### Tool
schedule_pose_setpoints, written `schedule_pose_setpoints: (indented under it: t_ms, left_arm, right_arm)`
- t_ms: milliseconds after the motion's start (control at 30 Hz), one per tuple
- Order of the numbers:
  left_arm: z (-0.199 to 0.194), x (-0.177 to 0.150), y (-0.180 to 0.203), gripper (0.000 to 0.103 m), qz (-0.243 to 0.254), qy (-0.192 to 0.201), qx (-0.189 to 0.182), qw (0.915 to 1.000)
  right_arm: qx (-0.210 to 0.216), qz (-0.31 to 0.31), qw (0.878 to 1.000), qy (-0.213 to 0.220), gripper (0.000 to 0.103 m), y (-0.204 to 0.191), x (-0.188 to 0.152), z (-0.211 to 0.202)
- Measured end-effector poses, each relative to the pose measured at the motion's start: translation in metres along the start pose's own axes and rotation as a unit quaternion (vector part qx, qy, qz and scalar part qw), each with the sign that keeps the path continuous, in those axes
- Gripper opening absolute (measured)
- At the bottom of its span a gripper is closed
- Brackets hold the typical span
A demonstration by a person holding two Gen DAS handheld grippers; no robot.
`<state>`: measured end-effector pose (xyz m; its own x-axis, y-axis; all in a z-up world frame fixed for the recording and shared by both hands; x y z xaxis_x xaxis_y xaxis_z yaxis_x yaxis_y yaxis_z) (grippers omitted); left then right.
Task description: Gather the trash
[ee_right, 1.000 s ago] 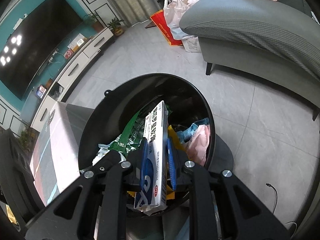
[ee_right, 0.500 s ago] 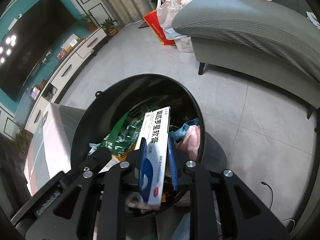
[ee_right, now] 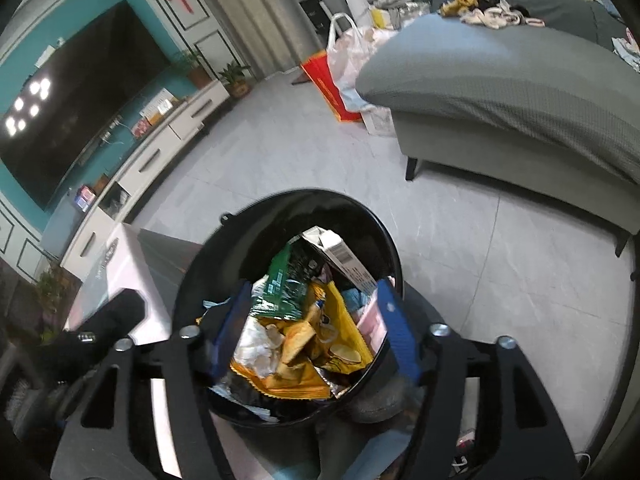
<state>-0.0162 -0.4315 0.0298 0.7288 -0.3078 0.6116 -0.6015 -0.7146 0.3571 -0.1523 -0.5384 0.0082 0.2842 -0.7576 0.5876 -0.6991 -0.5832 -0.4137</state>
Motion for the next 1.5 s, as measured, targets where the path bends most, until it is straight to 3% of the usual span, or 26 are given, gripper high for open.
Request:
schedule_pose_setpoints:
  t_ms: [133, 267, 333, 567, 667, 1500]
  left_arm:
    - [-0.041, 0.012, 0.006, 0.099, 0.029, 0.05, 0.033, 0.9978]
    - [-0.081, 0.02, 0.01, 0.1, 0.043, 0.091, 0.038, 0.9942]
    - [-0.093, 0.02, 0.012, 0.1, 0.047, 0.098, 0.035, 0.9935]
    - [-0.107, 0.009, 0.005, 0.1, 0.043, 0.094, 0.056, 0.993]
    - [-0.109, 0.007, 0.001, 0.1, 0.038, 0.094, 0.072, 0.9922]
    - [-0.099, -0.02, -0.008, 0.1, 0.025, 0.062, 0.077, 0.9948]
  right_arm:
    - [0.014, 0.004, 0.999, 0.032, 0.092, -0.001, 0.007, -0.022]
    - [0.029, 0.032, 0.996, 0.073, 0.1, 0.007, 0.016, -0.048]
    - [0.024, 0.035, 0.996, 0.082, 0.1, 0.009, 0.017, -0.057]
    - [-0.064, -0.008, 0.991, 0.121, 0.1, 0.011, 0.021, -0.08]
    - [-0.061, -0.016, 0.991, 0.119, 0.1, 0.01, 0.019, -0.079]
    - [-0.071, -0.043, 0.992, 0.097, 0.1, 0.0, 0.014, -0.069]
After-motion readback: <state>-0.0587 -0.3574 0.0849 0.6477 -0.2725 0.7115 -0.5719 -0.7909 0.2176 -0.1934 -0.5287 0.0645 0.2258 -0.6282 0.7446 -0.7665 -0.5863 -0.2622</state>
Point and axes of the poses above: each gripper's, at about its wrist camera, not at the fingertips, and z roughly the way its jaws point, y to its right, x to its top, the point moved 5 cm from there along z, roughly the way its jaws point, and after that the axes turned 3 degrees about x, right-handed, at the moved point
